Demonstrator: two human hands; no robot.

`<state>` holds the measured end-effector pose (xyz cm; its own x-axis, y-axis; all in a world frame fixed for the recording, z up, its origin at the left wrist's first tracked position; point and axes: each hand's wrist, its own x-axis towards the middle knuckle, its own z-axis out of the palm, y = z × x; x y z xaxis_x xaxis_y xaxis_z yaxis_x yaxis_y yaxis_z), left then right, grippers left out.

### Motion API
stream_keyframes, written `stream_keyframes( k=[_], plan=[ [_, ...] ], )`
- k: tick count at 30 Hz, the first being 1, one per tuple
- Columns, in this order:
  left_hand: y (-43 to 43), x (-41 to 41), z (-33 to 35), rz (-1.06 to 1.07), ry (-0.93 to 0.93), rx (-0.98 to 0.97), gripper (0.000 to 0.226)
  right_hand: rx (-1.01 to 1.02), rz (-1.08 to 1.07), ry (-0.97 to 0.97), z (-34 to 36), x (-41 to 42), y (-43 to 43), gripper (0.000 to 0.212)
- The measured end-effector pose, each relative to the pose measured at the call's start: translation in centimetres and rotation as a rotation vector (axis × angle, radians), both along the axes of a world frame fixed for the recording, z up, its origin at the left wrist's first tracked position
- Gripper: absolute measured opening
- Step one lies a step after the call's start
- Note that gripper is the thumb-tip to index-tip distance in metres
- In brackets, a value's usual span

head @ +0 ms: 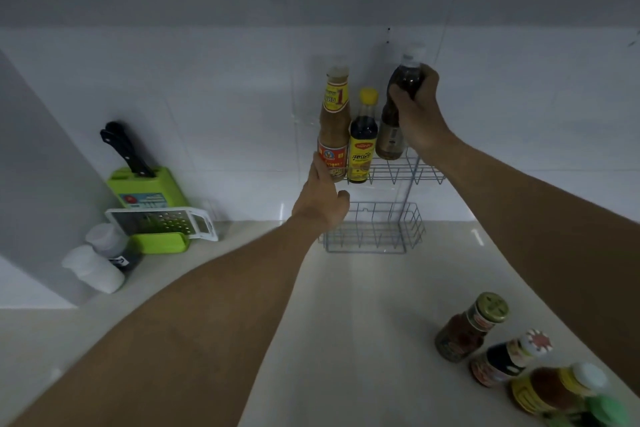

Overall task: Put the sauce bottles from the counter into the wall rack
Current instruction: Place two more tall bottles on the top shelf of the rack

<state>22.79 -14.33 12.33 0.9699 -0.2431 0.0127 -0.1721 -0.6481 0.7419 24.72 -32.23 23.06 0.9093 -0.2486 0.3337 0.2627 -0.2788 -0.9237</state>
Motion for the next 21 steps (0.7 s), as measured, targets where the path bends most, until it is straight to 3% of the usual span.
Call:
stream_keyframes(
  k=[9, 14, 21],
  plan=[
    [0.0, 0.1, 0.0, -0.011, 0.027, -0.033, 0.095, -0.033, 0.117, 0.202, -3.2, 0.5, -1.1, 0.053],
    [0.1, 0.2, -0.2, -0.015, 0.025, -0.031, 0.095, -0.090, 0.147, 0.329, -2.9, 0.8, -2.3, 0.075],
    [0.3, 0.1, 0.3, -0.039, 0.056, -0.009, 0.097, -0.222, 0.112, 0.245, -3.5, 0.1, -2.8, 0.065]
  ],
)
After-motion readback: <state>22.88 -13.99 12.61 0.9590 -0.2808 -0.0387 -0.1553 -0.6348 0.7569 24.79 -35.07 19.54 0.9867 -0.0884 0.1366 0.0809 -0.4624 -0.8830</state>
